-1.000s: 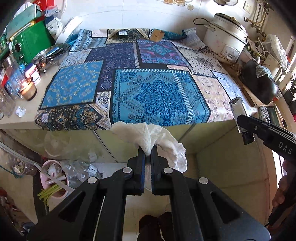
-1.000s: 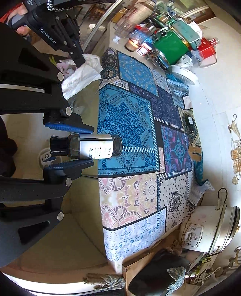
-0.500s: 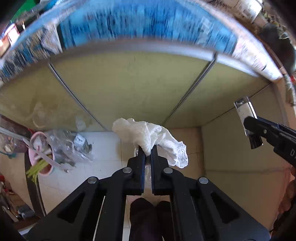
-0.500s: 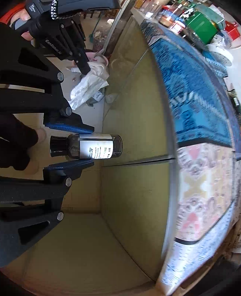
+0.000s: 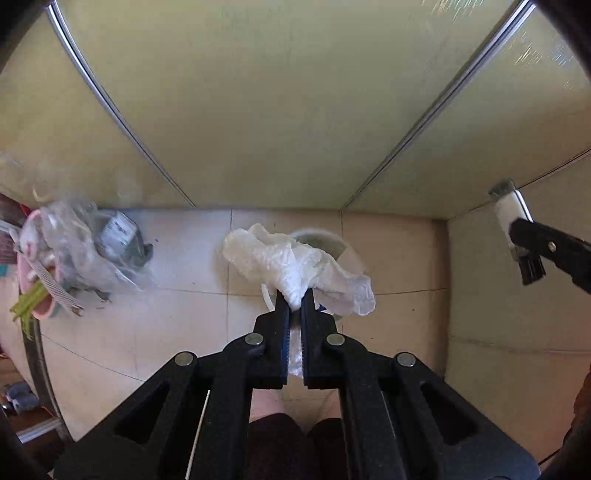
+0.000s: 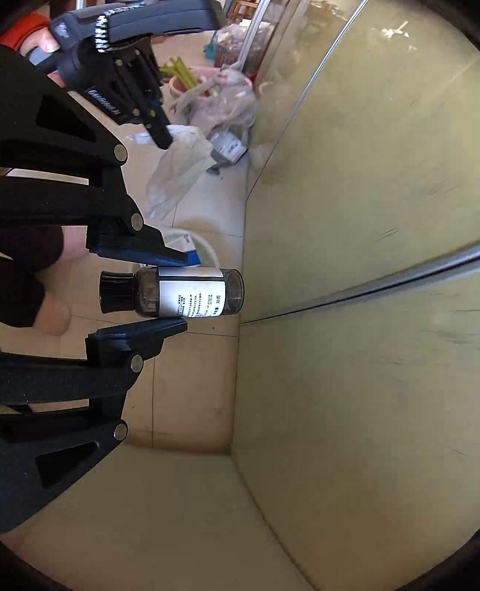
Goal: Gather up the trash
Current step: 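Carry the tissue and glass bottle down over the floor bin, then open the left tool over the bin while the right tool releases the glass bottle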
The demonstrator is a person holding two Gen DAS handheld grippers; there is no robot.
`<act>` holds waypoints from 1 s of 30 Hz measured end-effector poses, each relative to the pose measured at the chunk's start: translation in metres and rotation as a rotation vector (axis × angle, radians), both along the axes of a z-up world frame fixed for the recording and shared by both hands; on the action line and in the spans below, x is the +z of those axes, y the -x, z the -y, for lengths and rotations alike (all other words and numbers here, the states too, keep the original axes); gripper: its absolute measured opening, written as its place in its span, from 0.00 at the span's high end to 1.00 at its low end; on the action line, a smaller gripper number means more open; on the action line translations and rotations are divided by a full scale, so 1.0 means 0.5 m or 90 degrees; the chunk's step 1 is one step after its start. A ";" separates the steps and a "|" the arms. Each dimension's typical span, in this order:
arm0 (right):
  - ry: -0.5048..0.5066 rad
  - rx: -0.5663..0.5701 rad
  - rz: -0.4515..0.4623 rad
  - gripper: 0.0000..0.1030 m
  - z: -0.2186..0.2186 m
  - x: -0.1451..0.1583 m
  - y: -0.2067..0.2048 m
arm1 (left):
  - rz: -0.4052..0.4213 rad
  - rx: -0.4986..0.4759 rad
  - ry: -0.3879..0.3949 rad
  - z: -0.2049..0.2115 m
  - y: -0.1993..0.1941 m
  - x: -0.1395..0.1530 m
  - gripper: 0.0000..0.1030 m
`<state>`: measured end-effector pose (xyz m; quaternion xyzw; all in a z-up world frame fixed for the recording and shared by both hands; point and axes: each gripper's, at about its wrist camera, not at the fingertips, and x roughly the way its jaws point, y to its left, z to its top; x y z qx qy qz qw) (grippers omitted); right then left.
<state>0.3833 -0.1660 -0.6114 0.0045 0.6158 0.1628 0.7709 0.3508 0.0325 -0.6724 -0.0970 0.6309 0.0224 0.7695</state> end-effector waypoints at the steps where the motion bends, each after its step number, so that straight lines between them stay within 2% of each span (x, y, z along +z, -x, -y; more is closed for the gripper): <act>1: 0.001 0.004 -0.004 0.75 -0.007 -0.030 -0.003 | -0.002 -0.002 0.003 0.002 0.003 -0.028 0.97; 10: -0.034 0.051 -0.064 0.75 -0.102 -0.255 -0.038 | -0.023 -0.041 0.042 0.039 0.014 -0.251 0.97; 15: -0.006 0.113 -0.083 0.75 -0.154 -0.343 -0.044 | -0.051 -0.009 0.073 0.012 0.007 -0.363 0.97; 18: -0.013 0.120 -0.107 0.75 -0.160 -0.397 -0.054 | -0.055 0.016 0.076 0.001 0.001 -0.397 0.97; 21: -0.003 0.112 -0.107 0.75 -0.165 -0.434 -0.061 | -0.057 0.025 0.088 -0.004 -0.007 -0.421 0.97; 26: -0.021 0.092 -0.125 0.72 -0.151 -0.444 -0.069 | -0.076 -0.006 0.090 0.010 -0.022 -0.449 0.95; 27: -0.023 0.089 -0.131 0.67 -0.144 -0.454 -0.070 | -0.077 -0.008 0.092 0.011 -0.022 -0.447 0.92; 29: -0.026 0.086 -0.141 0.64 -0.136 -0.449 -0.067 | -0.071 -0.010 0.094 0.010 -0.020 -0.440 0.86; 30: -0.026 0.086 -0.140 0.63 -0.128 -0.443 -0.066 | -0.068 -0.008 0.097 0.008 -0.018 -0.432 0.77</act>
